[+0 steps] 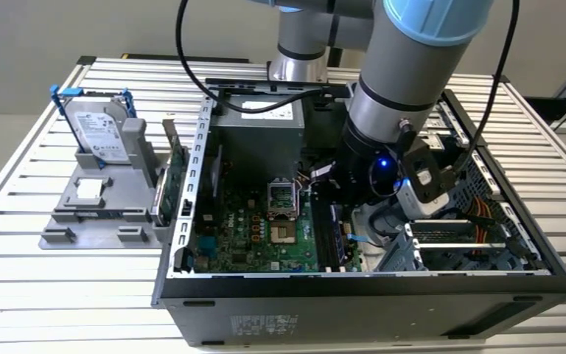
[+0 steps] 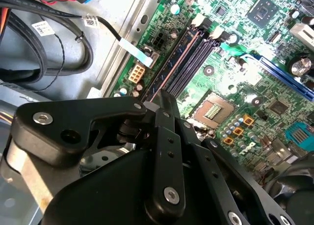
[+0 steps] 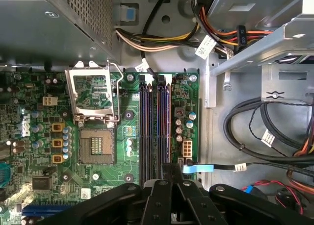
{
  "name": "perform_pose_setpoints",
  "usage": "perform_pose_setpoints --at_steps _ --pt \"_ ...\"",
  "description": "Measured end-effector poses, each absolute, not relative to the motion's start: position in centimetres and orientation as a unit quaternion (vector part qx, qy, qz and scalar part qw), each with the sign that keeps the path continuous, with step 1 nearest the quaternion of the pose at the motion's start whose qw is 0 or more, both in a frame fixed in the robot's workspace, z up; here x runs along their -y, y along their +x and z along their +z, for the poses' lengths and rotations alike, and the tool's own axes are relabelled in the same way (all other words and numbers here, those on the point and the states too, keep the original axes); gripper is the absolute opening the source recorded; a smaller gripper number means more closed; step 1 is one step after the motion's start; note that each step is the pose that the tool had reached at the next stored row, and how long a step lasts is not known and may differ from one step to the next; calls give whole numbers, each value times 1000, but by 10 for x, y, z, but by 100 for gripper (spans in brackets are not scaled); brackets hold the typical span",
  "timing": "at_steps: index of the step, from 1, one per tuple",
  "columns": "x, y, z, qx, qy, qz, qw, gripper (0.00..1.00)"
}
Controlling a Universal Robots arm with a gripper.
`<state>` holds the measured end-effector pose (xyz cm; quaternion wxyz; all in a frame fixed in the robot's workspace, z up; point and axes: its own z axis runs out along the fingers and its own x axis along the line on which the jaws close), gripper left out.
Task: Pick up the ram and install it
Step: 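Insert the ram into the slot, then press down the ram until it locks into place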
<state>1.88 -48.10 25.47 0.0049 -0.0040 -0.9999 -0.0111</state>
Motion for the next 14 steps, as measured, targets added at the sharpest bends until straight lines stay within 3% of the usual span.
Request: perform_pose_setpoints --at_steps 14 --pt "481 19 255 1000 16 -11 5 0"
